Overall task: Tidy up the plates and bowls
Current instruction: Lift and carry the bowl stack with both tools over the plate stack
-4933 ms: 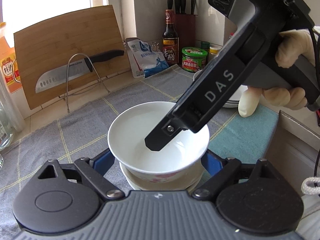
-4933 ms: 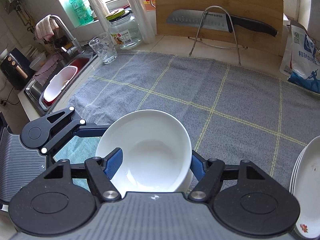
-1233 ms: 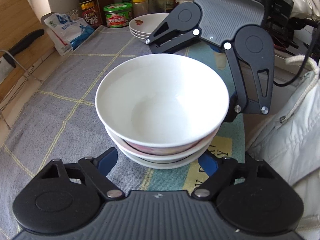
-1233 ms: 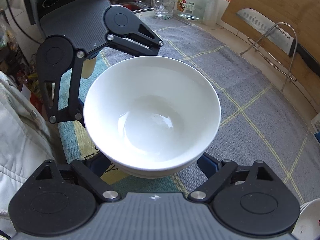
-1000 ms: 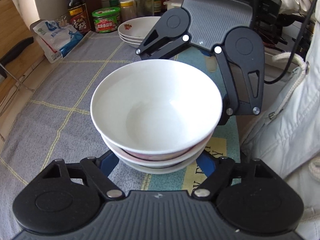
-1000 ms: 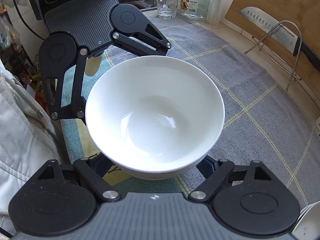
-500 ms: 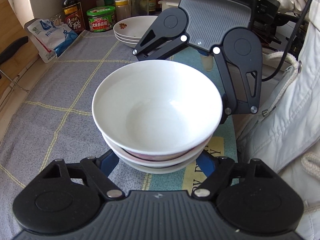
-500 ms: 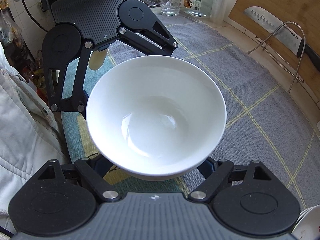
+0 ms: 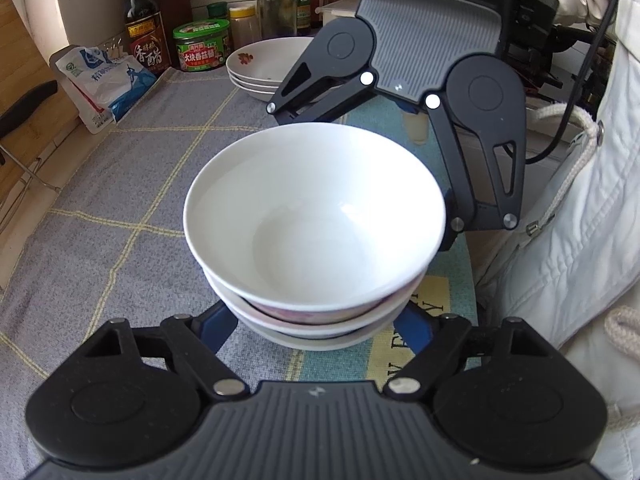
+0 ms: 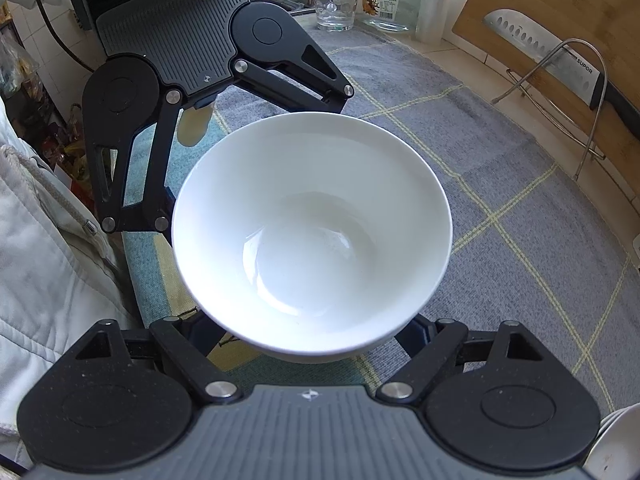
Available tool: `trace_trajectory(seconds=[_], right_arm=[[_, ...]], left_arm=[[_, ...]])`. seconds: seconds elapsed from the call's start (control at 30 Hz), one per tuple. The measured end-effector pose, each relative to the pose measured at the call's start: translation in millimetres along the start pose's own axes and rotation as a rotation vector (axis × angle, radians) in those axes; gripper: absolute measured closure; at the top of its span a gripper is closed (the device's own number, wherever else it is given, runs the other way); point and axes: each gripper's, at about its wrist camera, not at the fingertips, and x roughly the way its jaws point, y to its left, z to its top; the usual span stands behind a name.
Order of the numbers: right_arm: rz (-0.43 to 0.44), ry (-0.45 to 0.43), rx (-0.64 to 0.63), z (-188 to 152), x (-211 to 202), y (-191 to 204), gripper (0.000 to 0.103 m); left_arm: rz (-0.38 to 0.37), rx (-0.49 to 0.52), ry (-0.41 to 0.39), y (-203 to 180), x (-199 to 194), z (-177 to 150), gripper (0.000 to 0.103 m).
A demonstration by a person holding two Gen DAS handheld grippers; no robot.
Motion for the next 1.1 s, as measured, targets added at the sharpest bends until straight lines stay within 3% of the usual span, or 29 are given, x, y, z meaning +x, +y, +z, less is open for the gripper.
trace_trajectory(seconds=[0.33, 0.67, 1.1], right_arm=[[-0.010, -0.014, -0.021, -10, -26, -12, 0.013], [-0.053, -0.031, -0.064, -47, -83, -53, 0.013], [-0.161, -0.018, -0.042, -111, -137, -122, 0.013]], left_arm=[[0.025, 0.000, -0.010, -6, 0, 28, 0.019], [0.076, 0.022, -0.060, 8, 22, 92, 0.019], [0.093, 0.110, -0.125, 24, 85, 180, 0.019]])
